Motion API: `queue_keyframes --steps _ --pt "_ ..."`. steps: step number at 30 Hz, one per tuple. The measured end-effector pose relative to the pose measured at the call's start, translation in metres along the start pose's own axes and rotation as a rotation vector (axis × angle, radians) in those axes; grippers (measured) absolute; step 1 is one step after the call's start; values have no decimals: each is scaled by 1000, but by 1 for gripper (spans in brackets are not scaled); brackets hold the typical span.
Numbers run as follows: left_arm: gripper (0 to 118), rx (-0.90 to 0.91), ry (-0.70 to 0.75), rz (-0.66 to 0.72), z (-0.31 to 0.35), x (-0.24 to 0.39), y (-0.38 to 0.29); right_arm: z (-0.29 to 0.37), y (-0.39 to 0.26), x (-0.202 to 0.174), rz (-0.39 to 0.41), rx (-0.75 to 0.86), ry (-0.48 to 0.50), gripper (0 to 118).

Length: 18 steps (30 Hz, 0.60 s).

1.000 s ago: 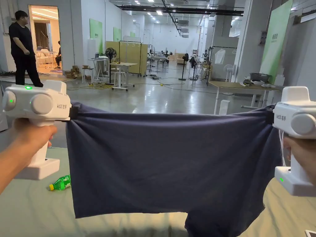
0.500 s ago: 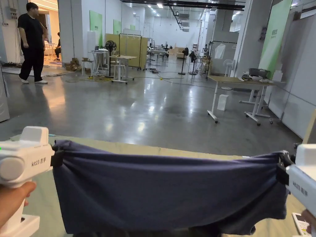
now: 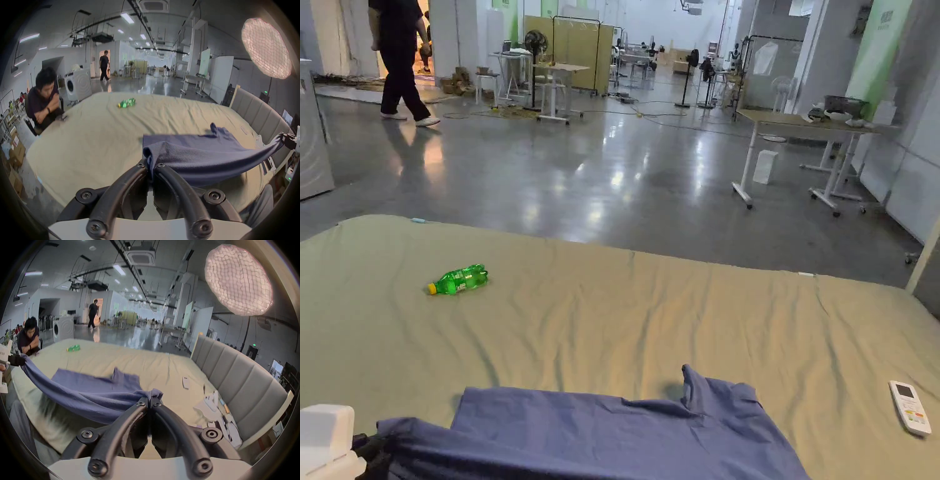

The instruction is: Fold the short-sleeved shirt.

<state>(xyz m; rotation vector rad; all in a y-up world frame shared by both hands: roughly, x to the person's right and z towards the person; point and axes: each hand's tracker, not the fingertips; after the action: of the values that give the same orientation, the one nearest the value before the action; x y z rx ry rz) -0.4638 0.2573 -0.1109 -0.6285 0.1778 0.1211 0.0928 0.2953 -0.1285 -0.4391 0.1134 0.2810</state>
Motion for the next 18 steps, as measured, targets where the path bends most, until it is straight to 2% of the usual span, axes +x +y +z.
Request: queue_keyframes --steps 4,5,7,9,14,18 --pt "6 -129 15 -81 -3 0 -35 -1 -37 -9 -20 -141 44 2" --pt "6 -161 10 -81 -4 -2 -43 1 -42 -10 15 -166 19 2" --pt "6 -189 10 -82 -7 -2 -59 0 -57 -20 53 -217 31 2" --pt "6 -219 9 -88 -12 -5 -71 -9 -80 -18 49 -259 42 2" --pt "6 -308 18 -108 -24 -7 -94 -28 -114 -29 107 -391 70 2" --pt "6 -403 25 -122 -41 -4 -110 -44 -131 -36 108 -462 83 2"
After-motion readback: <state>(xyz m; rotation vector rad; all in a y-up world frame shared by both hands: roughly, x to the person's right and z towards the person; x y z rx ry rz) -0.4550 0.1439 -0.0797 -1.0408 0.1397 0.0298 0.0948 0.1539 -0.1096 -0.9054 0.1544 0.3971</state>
